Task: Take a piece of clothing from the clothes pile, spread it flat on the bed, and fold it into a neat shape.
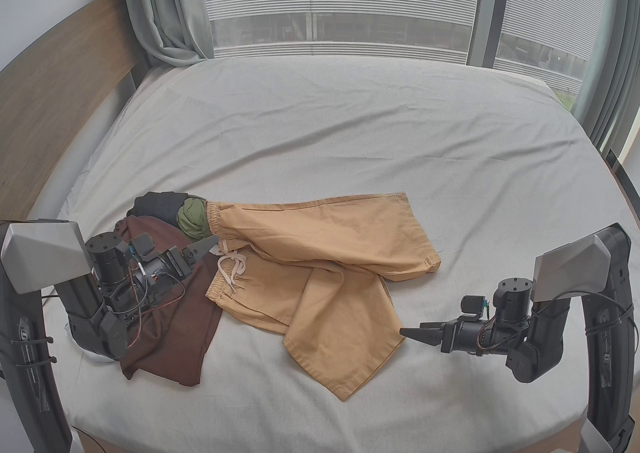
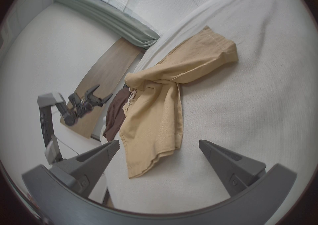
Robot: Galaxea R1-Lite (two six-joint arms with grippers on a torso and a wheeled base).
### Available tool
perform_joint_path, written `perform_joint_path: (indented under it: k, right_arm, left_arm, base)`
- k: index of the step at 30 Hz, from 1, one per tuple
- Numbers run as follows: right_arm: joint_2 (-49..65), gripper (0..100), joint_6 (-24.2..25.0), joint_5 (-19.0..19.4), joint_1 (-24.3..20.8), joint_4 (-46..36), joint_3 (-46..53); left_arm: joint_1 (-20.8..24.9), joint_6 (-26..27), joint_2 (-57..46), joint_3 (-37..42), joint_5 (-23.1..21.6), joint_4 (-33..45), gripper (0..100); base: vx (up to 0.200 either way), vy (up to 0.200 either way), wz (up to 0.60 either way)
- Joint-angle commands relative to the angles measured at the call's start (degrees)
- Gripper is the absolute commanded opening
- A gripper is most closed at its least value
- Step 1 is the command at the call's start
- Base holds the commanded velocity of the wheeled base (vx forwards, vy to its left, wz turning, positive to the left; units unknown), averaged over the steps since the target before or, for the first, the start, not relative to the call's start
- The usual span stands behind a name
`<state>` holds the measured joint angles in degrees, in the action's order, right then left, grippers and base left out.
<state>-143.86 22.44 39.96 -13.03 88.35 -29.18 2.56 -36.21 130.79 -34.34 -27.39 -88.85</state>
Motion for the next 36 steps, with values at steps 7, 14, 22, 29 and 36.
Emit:
perform_joint_path:
  k: [7,14,22,29,36]
  right_arm:
    - [-1.3,100,-29.2,0.4,5.0,0.0,2.0]
    - [-4.8,100,-35.7,0.3,4.1,-3.3,0.2]
    - [-5.8,100,-38.1,0.4,2.5,-5.9,-4.7]
    - [-5.8,100,-38.1,0.1,0.3,-8.8,-7.6]
    - [-5.7,100,-38.0,-1.6,-1.6,-12.0,-11.0]
  left_arm:
    - [0.0,0.0,0.3,-0.3,-0.1,0.0,100]
    - [0.2,-0.2,0.3,-0.4,-0.1,-0.1,100]
    - [0.3,-0.4,0.0,-0.4,-0.1,-0.1,100]
    - [0.5,-0.4,-0.3,-0.4,-0.2,-0.2,100]
    - [0.9,-0.5,-0.7,-0.4,-0.1,-0.2,100]
  base:
    - [0.0,0.0,0.0]
    - [0.0,0.0,0.0]
    - [0.0,0.0,0.0]
    - [0.0,0.0,0.0]
    - [0.0,0.0,0.0]
